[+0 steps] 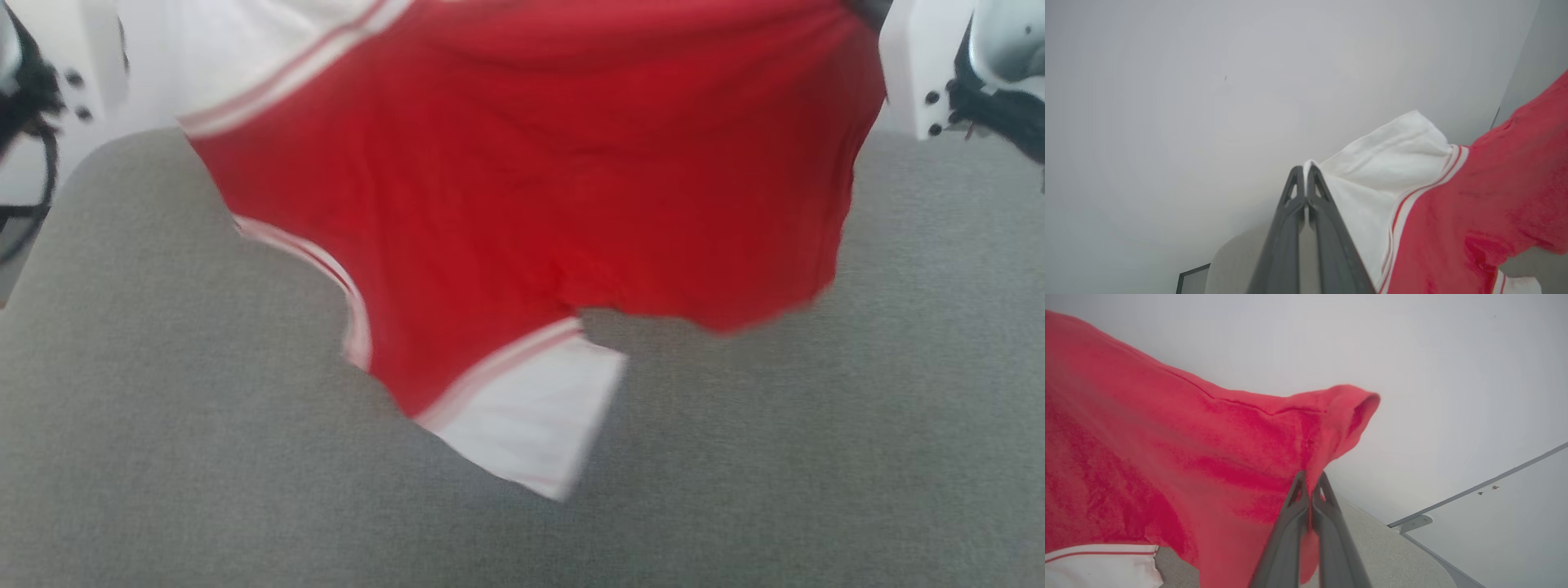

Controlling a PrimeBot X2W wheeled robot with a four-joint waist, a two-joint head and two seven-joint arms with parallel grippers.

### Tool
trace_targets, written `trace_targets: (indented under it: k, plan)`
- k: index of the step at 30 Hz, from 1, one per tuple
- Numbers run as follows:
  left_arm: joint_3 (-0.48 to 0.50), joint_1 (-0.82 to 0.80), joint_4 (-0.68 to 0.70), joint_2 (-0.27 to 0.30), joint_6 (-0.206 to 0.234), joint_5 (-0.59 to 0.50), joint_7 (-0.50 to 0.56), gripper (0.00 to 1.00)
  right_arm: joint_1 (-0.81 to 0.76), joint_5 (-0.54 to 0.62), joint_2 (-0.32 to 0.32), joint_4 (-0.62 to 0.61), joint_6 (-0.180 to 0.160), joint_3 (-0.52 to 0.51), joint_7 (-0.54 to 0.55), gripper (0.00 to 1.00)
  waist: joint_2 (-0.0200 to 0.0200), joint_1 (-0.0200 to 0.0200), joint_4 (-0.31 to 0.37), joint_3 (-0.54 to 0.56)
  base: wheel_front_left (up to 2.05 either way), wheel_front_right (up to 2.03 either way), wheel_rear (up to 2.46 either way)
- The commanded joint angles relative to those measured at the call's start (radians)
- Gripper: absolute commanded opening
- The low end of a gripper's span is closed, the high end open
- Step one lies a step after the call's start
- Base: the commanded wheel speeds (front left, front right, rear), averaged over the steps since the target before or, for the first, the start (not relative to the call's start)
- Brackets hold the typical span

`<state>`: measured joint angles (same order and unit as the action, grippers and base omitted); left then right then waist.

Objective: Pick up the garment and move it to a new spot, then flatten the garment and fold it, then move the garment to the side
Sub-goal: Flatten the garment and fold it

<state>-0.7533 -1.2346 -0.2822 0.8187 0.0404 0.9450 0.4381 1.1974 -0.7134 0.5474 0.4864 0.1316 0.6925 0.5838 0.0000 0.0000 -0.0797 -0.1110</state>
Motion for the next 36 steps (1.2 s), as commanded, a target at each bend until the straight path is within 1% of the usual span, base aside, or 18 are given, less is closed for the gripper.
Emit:
trace_targets:
  k: [1,4,8,12,14,15,19,21,26,29,31,33,36]
  plan:
    - [0.003,-0.014,-0.007,-0.004,-0.006,-0.002,-0.001,0.00,0.000,0.004,0.003,-0.005,-0.002,-0.008,0.005,0.00,0.0000,0.0000,0.010,0.008,0.00,0.00,0.00]
    - [-0.002,-0.066,-0.058,-0.020,-0.030,-0.018,0.005,0.00,-0.012,0.021,0.001,-0.038,-0.002,-0.045,0.015,0.00,0.0000,0.0000,0.017,0.010,0.00,0.00,0.00]
    - [-0.003,-0.127,-0.121,-0.051,-0.048,-0.050,-0.030,0.00,-0.025,0.065,-0.007,-0.055,-0.002,-0.099,0.018,0.00,0.0000,0.0000,0.025,-0.009,0.00,0.00,0.00]
    - [0.001,-0.194,-0.189,-0.087,-0.068,-0.103,-0.128,0.00,-0.009,0.136,-0.038,-0.026,-0.002,-0.154,-0.003,0.00,0.0000,0.0000,0.031,-0.059,0.00,0.00,0.00]
    - [0.006,-0.239,-0.237,-0.108,-0.079,-0.132,-0.189,0.00,0.017,0.176,-0.061,0.002,-0.002,-0.183,-0.030,0.00,0.0000,0.0000,0.034,-0.098,0.00,0.00,0.00]
    - [0.008,-0.267,-0.258,-0.119,-0.078,-0.147,-0.221,0.00,0.030,0.195,-0.072,0.014,-0.002,-0.195,-0.046,0.00,0.0000,0.0000,0.036,-0.121,0.00,0.00,0.00]
    - [0.015,-0.376,-0.344,-0.165,-0.079,-0.210,-0.347,0.00,0.099,0.299,-0.125,0.089,-0.002,-0.257,-0.158,0.00,0.0000,0.0000,0.039,-0.210,0.00,0.00,0.00]
    - [0.021,-0.436,-0.384,-0.183,-0.069,-0.253,-0.424,0.00,0.138,0.365,-0.151,0.127,-0.002,-0.283,-0.224,0.00,0.0000,0.0000,0.039,-0.252,0.00,0.00,0.00]
    - [0.033,-0.566,-0.467,-0.223,-0.035,-0.326,-0.613,0.00,0.225,0.544,-0.213,0.218,-0.002,-0.389,-0.427,0.00,0.0000,0.0000,0.034,-0.333,0.00,0.00,0.00]
    - [0.045,-0.619,-0.501,-0.244,-0.026,-0.361,-0.682,0.00,0.264,0.654,-0.249,0.265,-0.002,-0.454,-0.539,0.00,0.0000,0.0000,0.027,-0.363,0.00,0.00,0.00]
    - [0.052,-0.635,-0.501,-0.254,-0.036,-0.377,-0.698,0.00,0.274,0.716,-0.269,0.296,-0.002,-0.471,-0.594,0.00,0.0000,0.0000,0.021,-0.375,0.00,0.00,0.00]
    - [0.059,-0.607,-0.501,-0.264,-0.060,-0.380,-0.704,0.00,0.264,0.751,-0.289,0.342,-0.002,-0.482,-0.614,0.00,0.0000,0.0000,0.014,-0.377,0.00,0.00,0.00]
    - [0.065,-0.537,-0.493,-0.270,-0.103,-0.375,-0.703,0.00,0.240,0.751,-0.308,0.414,-0.002,-0.469,-0.608,0.00,0.0000,0.0000,0.000,-0.369,0.00,0.00,0.00]
